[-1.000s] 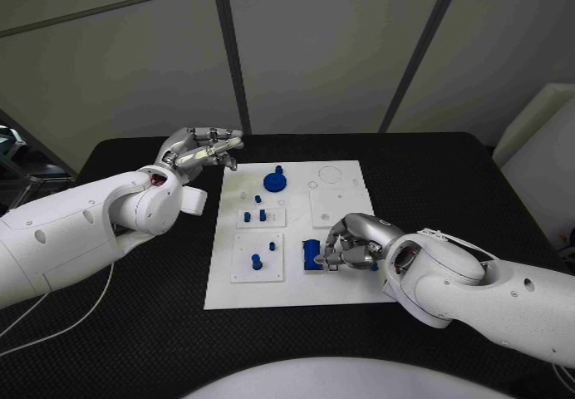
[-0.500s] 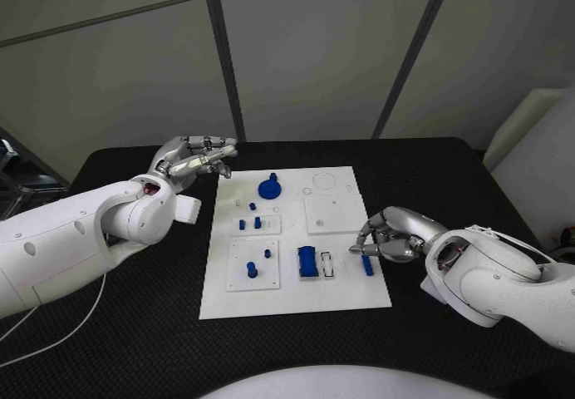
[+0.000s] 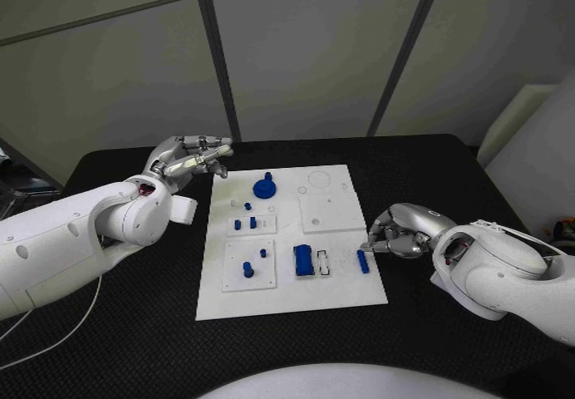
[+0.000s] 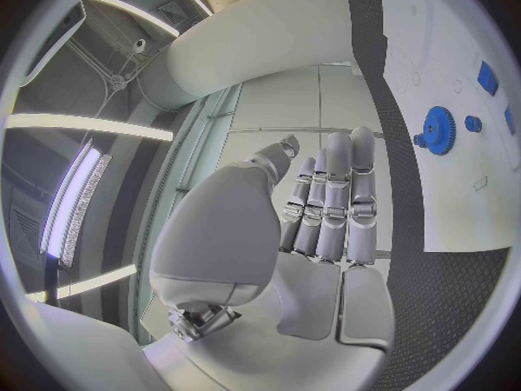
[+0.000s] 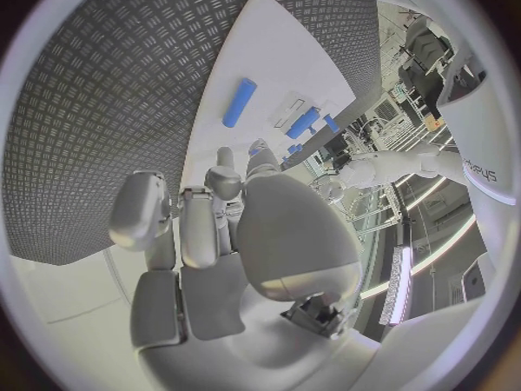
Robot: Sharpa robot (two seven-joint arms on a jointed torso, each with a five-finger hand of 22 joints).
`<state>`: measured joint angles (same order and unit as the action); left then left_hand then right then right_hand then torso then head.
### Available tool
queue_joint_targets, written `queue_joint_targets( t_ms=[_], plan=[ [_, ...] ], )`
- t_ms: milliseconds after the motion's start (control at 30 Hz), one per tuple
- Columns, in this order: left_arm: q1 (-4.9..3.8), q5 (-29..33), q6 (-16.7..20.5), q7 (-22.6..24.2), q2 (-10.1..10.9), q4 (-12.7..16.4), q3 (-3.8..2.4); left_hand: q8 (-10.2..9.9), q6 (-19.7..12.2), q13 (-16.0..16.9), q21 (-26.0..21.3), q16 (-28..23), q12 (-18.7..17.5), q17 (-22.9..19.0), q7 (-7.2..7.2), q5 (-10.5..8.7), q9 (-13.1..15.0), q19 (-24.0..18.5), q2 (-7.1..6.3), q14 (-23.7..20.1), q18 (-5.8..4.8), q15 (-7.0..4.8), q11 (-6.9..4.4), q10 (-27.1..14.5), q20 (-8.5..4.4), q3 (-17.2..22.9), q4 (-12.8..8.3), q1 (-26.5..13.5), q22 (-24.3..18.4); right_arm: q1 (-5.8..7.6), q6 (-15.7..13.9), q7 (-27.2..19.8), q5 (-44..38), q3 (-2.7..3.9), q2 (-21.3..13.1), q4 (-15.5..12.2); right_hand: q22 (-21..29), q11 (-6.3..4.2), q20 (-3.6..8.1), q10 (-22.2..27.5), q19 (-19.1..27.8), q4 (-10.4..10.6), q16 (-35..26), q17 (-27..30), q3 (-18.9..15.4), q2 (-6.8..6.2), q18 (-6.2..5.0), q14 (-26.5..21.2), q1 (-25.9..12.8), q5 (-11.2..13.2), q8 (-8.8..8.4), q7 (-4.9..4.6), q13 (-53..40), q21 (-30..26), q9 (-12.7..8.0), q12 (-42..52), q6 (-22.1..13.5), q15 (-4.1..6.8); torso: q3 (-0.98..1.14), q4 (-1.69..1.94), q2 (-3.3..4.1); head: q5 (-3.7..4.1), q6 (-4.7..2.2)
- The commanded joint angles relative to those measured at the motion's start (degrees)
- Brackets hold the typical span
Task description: Assemble the parts on the task board
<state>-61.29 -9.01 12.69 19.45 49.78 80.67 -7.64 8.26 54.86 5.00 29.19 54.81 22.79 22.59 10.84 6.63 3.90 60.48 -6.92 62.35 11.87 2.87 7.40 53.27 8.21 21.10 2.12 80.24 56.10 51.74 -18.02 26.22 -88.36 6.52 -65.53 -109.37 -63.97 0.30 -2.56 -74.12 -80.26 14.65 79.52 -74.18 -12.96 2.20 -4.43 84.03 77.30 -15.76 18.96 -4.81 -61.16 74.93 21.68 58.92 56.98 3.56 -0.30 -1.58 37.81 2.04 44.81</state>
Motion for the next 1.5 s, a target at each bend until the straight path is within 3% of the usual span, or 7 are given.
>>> queue_joint_targets(
  t_ms=[33, 233, 733, 1167, 1500],
  plan=[
    [-0.07, 0.1, -0.7, 0.4, 0.0, 0.1, -0.03, -0.2, -0.2, -0.1, -0.3, -0.3, 0.2, -0.1, 0.3, 0.2, 0.0, 0.2, 0.29, -0.3, -1.44, 0.07, 0.13, -0.4, 0.28, -0.3, 0.0, -0.5, -0.1, -0.02, 3.3, 1.7, -3.8, 0.0, 0.7, 0.6, 0.1, -0.08, 0.0, 0.2, 0.3, 0.0, -0.3, 0.1, -0.5, -0.22, -0.58, 2.7, 0.6, -0.3, -0.23, 0.12, 0.2, -0.4, -0.1, -0.3, 0.6, 0.14, -0.01, -0.05, 0.03, 0.22, 0.15],
    [-0.05, 0.1, -0.7, 0.4, 0.0, 0.1, -0.03, -0.2, -0.2, -0.1, -0.3, -0.3, 0.2, -0.1, 0.3, 0.2, 0.0, 0.2, 0.29, -0.3, -1.44, 0.07, 0.13, -0.4, 0.28, -0.3, 0.0, -0.5, -0.1, -0.08, 4.5, 2.3, -4.6, -0.04, 1.6, 1.5, 0.3, -0.08, 0.03, 0.3, 0.4, 0.0, -0.5, 0.3, -0.7, -0.43, -0.61, 2.6, 0.6, -0.4, -0.37, 0.13, 0.4, -0.6, -0.1, -0.7, 0.8, 0.15, -0.07, 0.09, 0.02, 0.42, 0.34],
    [0.02, 0.1, -0.8, 0.4, 0.0, -0.1, -0.03, -0.2, -0.2, -0.1, -0.3, -0.2, 0.3, -0.1, 0.28, 0.23, 0.0, 0.2, 0.4, -0.2, -1.43, 0.06, 0.12, -0.3, 0.28, -0.3, 0.1, -0.5, -0.1, -0.65, 9.2, 3.2, -5.5, -0.11, 2.5, 1.9, 0.2, -0.25, 0.14, 0.1, 0.3, 0.8, -0.4, -0.1, -1.8, -0.92, -0.57, 2.7, -0.1, -0.3, -0.45, 0.38, 0.3, -0.6, 0.1, -0.8, 2.0, 0.28, -0.1, 0.08, 0.06, 0.45, 0.77],
    [0.04, 0.1, -0.9, 0.2, 0.0, -0.2, -0.03, -0.2, -0.2, -0.1, -0.3, -0.2, 0.3, -0.1, 0.28, 0.23, 0.0, 0.2, 0.4, -0.2, -1.43, 0.06, 0.12, -0.3, 0.28, -0.3, 0.1, -0.5, -0.1, -1.57, 10.3, 3.4, -5.6, -0.13, 3.9, 2.5, 0.1, -0.31, 0.17, 0.0, 0.2, 0.9, -0.3, -0.3, -2.1, -1.0, -0.55, 2.8, -0.2, -0.3, -0.43, 0.45, 0.1, -0.6, 0.1, -0.6, 2.2, 0.32, -0.13, 0.08, 0.09, 0.46, 0.97],
    [0.05, 0.1, -0.9, 0.1, 0.1, -0.2, -0.03, -0.2, -0.2, -0.1, -0.3, -0.2, 0.3, -0.1, 0.28, 0.23, 0.0, 0.2, 0.4, -0.2, -1.43, 0.06, 0.12, -0.3, 0.28, -0.3, 0.1, -0.5, -0.1, -2.39, 13.0, 3.9, -7.5, -0.16, 4.7, 2.7, 0.2, -0.54, 0.34, 0.0, 0.1, 0.0, -0.4, -0.3, -2.1, -1.32, -0.55, 2.8, 1.5, -0.5, -0.46, 0.69, 0.1, -0.7, 0.4, -0.8, 2.6, 0.52, -0.13, 0.05, 0.08, 0.32, 1.25]
  ],
)
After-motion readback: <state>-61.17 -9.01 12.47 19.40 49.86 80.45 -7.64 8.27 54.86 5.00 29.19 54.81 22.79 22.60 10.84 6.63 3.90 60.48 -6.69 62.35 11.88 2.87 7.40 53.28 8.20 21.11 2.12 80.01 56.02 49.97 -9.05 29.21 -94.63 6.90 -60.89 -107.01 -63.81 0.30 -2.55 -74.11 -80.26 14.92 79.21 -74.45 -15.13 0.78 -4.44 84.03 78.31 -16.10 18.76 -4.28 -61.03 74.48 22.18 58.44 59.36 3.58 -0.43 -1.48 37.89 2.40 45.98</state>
